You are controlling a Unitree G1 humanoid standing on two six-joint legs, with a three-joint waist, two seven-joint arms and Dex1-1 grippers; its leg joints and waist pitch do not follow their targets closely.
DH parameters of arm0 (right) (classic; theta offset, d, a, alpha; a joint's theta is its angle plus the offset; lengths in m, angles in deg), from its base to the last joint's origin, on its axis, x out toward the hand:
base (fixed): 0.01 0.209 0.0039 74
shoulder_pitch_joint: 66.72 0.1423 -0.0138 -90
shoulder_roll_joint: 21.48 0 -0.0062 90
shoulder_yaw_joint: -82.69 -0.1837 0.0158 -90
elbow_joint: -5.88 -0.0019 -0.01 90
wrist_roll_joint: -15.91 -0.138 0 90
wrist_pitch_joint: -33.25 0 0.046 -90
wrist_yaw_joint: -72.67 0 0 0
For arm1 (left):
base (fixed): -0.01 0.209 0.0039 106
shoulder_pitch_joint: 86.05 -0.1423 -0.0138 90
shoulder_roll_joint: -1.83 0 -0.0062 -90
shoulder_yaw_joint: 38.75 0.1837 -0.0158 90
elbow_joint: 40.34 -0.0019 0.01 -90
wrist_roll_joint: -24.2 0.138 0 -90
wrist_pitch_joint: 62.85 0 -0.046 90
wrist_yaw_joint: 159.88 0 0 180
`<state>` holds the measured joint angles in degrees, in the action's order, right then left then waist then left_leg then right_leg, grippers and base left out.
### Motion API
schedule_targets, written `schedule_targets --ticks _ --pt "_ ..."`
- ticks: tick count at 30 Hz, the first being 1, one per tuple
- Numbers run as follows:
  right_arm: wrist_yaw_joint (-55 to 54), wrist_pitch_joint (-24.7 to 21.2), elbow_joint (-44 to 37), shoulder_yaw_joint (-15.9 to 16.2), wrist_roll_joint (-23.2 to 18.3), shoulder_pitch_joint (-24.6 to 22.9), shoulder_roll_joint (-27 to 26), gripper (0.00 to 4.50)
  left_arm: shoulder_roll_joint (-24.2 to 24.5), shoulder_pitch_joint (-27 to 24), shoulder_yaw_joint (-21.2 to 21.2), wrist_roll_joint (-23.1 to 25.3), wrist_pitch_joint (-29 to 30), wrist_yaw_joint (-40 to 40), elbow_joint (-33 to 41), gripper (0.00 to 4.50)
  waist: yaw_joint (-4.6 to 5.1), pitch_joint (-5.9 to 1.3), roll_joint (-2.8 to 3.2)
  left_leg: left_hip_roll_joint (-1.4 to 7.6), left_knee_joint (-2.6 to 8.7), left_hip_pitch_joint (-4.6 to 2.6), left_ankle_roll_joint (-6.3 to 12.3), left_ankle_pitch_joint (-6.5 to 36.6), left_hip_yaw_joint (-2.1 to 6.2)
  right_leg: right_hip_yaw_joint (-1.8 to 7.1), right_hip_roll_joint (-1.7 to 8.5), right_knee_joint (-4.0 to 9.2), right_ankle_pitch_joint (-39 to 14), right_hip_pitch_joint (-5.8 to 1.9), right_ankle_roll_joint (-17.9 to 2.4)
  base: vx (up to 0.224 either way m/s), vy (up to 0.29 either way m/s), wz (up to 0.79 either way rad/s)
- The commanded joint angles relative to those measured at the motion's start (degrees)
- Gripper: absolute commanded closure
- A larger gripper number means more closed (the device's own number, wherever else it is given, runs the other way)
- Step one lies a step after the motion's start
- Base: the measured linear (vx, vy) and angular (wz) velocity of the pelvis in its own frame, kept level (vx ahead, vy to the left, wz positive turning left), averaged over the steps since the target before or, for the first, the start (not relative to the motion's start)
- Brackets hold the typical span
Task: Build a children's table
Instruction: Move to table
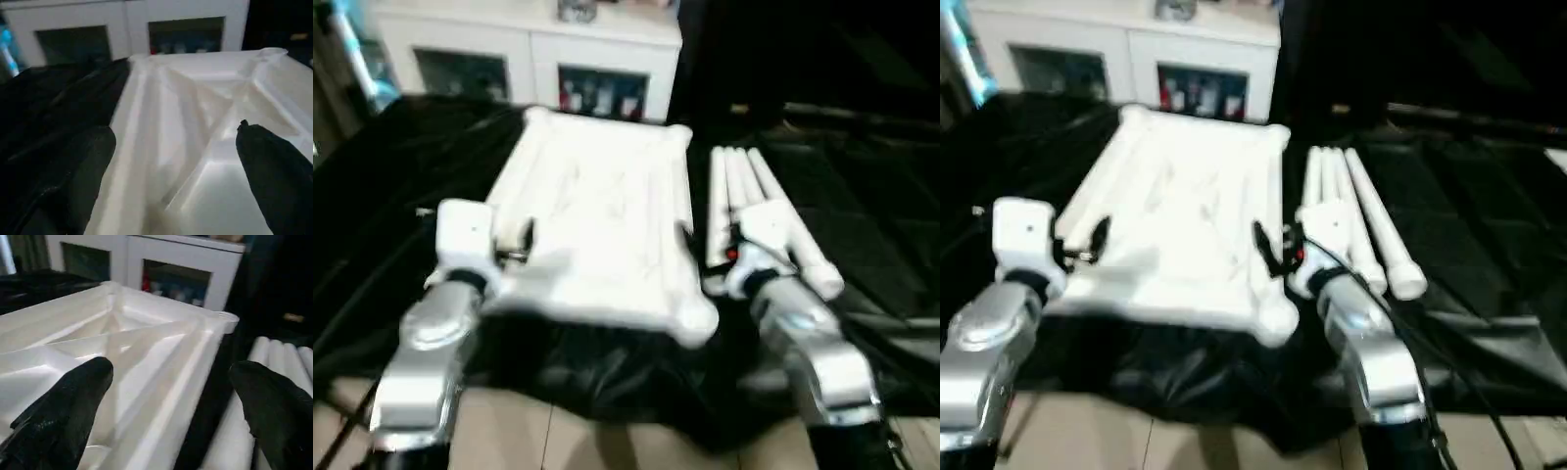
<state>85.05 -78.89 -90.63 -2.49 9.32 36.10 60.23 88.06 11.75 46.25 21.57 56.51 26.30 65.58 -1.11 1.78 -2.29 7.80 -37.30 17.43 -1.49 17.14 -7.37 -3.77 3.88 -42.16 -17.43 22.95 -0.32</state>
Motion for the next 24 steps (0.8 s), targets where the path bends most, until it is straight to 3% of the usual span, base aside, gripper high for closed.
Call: schedule_targets --ticks 1,2,3,4,5,6,7,8,9,10,11,12,13,14,15,16,17,18,19,20,21,22,23,24 --pt "-0.11 1.29 1.51 -1.41 0.81 -0.86 1.23 0.02 -0.94 -0.2 1.95 -0.03 -0.84 0.75 -1.22 0.01 1.14 -2.14 -0.75 3.28 6.21 -2.43 16.19 3.15 0.55 2.34 2.94 7.46 6.76 -0.21 -1.79 0.096 -0.035 -0.21" --pt "0.14 0.82 1.73 -1.29 0.93 -1.23 1.33 0.02 -1.03 -0.88 1.95 -0.38 -0.79 0.77 -0.8 0.01 -1.57 -1.67 -3.15 -2.12 -0.57 2.08 11.97 7.9 -1.23 8.98 7.46 14.19 -14.78 -6.18 -2.63 0.089 -0.068 0.14" --pt "1.22 -0.84 1.08 -1.14 0.56 -1.51 1.88 0.02 -1.09 -2.07 1.58 -1.46 0.07 1.11 1.38 0.01 -2.26 -2.44 -2.7 -1.42 -2.76 2.23 9.38 5.74 -0.13 11.35 10.47 14.86 -22.05 -7.56 -6.41 0.089 -0.068 0.14" --pt "1.22 -0.84 1.08 -1.14 0.56 -1.51 1.88 0.02 -1.09 -2.07 1.58 -1.46 0.07 1.11 1.38 0.01 -2.49 -2.87 -2.82 -0.43 -4.53 6.02 5.94 -0.22 1.78 11.23 10.57 13.27 -20.31 -10.78 -11.57 0.103 -0.073 0.03" --pt "4.06 -2.06 -0.2 -0.76 -0.73 -0.92 3.36 0.02 -1.69 -2.31 0.48 -3.87 0.67 2.23 3.48 0.01 -2.72 -2.97 -2.25 0.46 -4.1 7.31 2.95 -5.68 2.56 10.04 10.01 12.23 -8.92 -11.01 -16.06 0.132 -0.025 -0.1" --pt "4.06 -2.06 -0.2 -0.76 -0.73 -0.92 3.36 0.02 -1.69 -2.31 0.48 -3.87 0.67 2.23 3.48 0.01 -2.82 -2.87 -1.79 1.21 -3.08 7.74 2.24 -8.76 2.88 9.31 9.46 11.44 0.11 -10.54 -18.42 0.132 -0.025 -0.1" --pt "6.66 -2.3 -0.21 -0.93 -2.07 -0.19 4.61 0.02 -1.69 -1.98 0.15 -4.4 0.73 2.64 3.44 0.01 -2.23 -2.64 0.05 2.99 2.26 6.56 1.22 -16.43 2.75 4.79 5.64 9.06 12.76 -7.88 -18.79 0.108 -0.006 0.0" --pt "12.01 -1.66 -0.42 -0.76 -4.15 0.68 7.39 0.02 -1.13 -1.63 -0.17 -5.35 0.65 4.24 3.03 0.01 -1.1 -2.74 1.85 4.24 4.66 4.65 3.31 -22.61 3.35 1.32 0.66 6.22 17.04 -5.56 -13.75 0.108 0.039 -0.04" --pt "12.01 -1.66 -0.42 -0.76 -4.15 0.68 7.39 0.02 -1.13 -1.63 -0.17 -5.35 0.65 4.24 3.03 0.01 -0.24 -3.44 2.46 6.38 4.02 2.21 5.08 -25.22 4.85 1.1 0.09 5.04 16.58 -3.7 -11.06 0.108 0.039 -0.04" --pt "12.01 -1.66 -0.42 -0.76 -4.15 0.68 7.39 0.02 -1.13 -1.63 -0.17 -5.35 0.65 4.24 3.03 0.01 -0.13 -3.97 2.32 7.7 2.84 0.02 6.97 -30.81 5.88 1.64 0.98 4.7 16.75 -1.65 -9.16 0.108 0.073 -0.01" --pt "15.26 -1.64 -0.82 -1.2 -5.53 1.37 9.57 0.02 -0.52 -1.14 0.69 -6.78 1.11 6.65 3.73 0.01 -0.68 -3.85 1.83 6.46 1.82 0.9 8.15 -42.12 4.91 3.2 3.16 6.33 22.72 -1.9 -8.1 0.061 0.048 0.06" --pt "17.48 -1.93 -1.16 -1.64 -6.63 1.79 11.23 0.02 1.23 -1.02 2.53 -9.01 1.36 11.59 4.52 0.01 -1.03 -3.84 1.32 5.33 1.81 1.44 7.49 -41.26 4.04 3.51 3.42 6.79 24.52 -2.52 -8.36 0.061 0.048 0.06" --pt "19.65 -1.95 -0.95 -2.21 -7.43 2.16 13.06 0.02 2.94 -0.65 4.89 -10.66 1.44 16.53 4.61 0.01 -1.53 -3.88 1.01 3.82 2.44 2.9 5.3 -36.0 2.85 3.85 3.23 6.72 26.64 -4.39 -8.87 0.0 0.0 0.0" --pt "19.65 -1.95 -0.95 -2.21 -7.43 2.16 13.06 0.02 2.94 -0.65 4.89 -10.66 1.44 16.53 4.61 0.01 -2.05 -3.42 0.48 3.78 3.47 3.33 3.04 -25.78 2.01 4.13 3.39 7.46 23.9 -4.71 -9.21 0.0 0.0 0.0" --pt "20.9 -2.04 -0.96 -2.53 -7.71 2.22 14.18 0.02 4.38 -0.54 6.46 -11.77 1.58 19.77 4.5 0.01 -2.02 -3.08 0.37 3.91 4.09 3.59 2.22 -20.27 1.77 4.26 3.65 7.73 21.58 -4.93 -9.79 0.0 0.0 0.0" --pt "22.09 -1.99 -0.31 -3.37 -8.01 2.37 15.37 0.02 4.89 0.13 8.27 -11.73 2.14 21.11 4.1 0.01 -2.3 -2.62 2.08 4.24 4.86 3.43 0.53 -9.74 1.56 4.34 4.01 8.17 15.62 -4.79 -11.26 -0.056 0.003 -0.01" --pt "24.54 -3.51 -2.04 -3.71 -9.04 1.32 17.45 0.02 7.96 0.84 11.43 -10.82 2.3 25.39 2.9 0.01 -1.82 -2.13 2.38 4.7 5.62 3.14 -1.01 -0.02 1.41 4.38 4.04 8.79 8.84 -4.68 -12.53 -0.071 -0.007 0.01" --pt "25.05 -3.82 -2.38 -3.79 -9.27 1.11 17.87 0.02 8.54 1.0 12.05 -10.63 2.35 26.19 2.68 0.01 -1.55 -1.67 2.05 4.79 6.34 2.66 -1.58 7.81 1.19 4.32 3.7 9.76 0.99 -4.56 -12.22 -0.071 -0.007 0.01" --pt "26.76 -4.75 -3.5 -3.67 -9.93 0.44 19.28 0.0 9.83 1.38 13.34 -10.21 0.93 29.03 1.75 0.29 -1.36 -1.45 1.71 4.76 6.51 2.66 -1.53 10.19 1.08 4.47 3.89 9.96 -2.23 -4.56 -12.15 -0.08 -0.004 0.02" --pt "28.54 -6.33 -5.01 -3.16 -10.6 -0.45 20.9 0.0 10.86 1.96 14.4 -9.36 -1.67 31.65 0.28 0.36 -1.14 -0.96 3.0 4.6 6.66 2.27 -2.1 14.54 0.8 4.56 4.02 10.78 -9.52 -4.16 -11.31 -0.075 -0.008 0.04" --pt "28.8 -6.54 -5.2 -3.1 -10.7 -0.57 21.15 0.0 10.94 2.06 14.53 -9.23 -2.09 31.95 0.07 0.36 -1.04 -0.48 2.43 4.62 6.83 1.88 -2.01 16.77 0.71 4.64 4.11 11.72 -14.36 -3.79 -10.48 -0.075 -0.008 0.04" --pt "30.61 -7.69 -6.58 -2.53 -11.04 -1.63 23.41 0.0 12.01 3.09 16.03 -8.58 -4.42 35.06 -1.22 0.36 -0.83 -0.62 2.76 4.61 6.73 2.08 -2.08 16.48 0.86 4.85 4.51 11.86 -18.31 -4.14 -9.53 -0.059 -0.013 0.02" --pt "30.61 -7.69 -6.58 -2.53 -11.04 -1.63 23.41 0.0 12.01 3.09 16.03 -8.58 -4.42 35.06 -1.22 0.42 -0.79 -0.97 2.59 4.7 6.54 2.33 -1.67 13.82 0.68 5.0 4.61 11.66 -17.29 -4.26 -9.4 0.0 0.0 0.0" --pt "31.48 -8.74 -7.84 -2.23 -11.4 -2.58 24.91 0.0 12.78 4.02 16.93 -9.9 -4.11 38.4 -1.47 0.42 -0.78 -1.01 3.4 4.67 6.56 2.41 -1.45 12.15 0.64 5.05 4.71 11.62 -16.0 -4.24 -9.74 0.0 0.0 0.0"
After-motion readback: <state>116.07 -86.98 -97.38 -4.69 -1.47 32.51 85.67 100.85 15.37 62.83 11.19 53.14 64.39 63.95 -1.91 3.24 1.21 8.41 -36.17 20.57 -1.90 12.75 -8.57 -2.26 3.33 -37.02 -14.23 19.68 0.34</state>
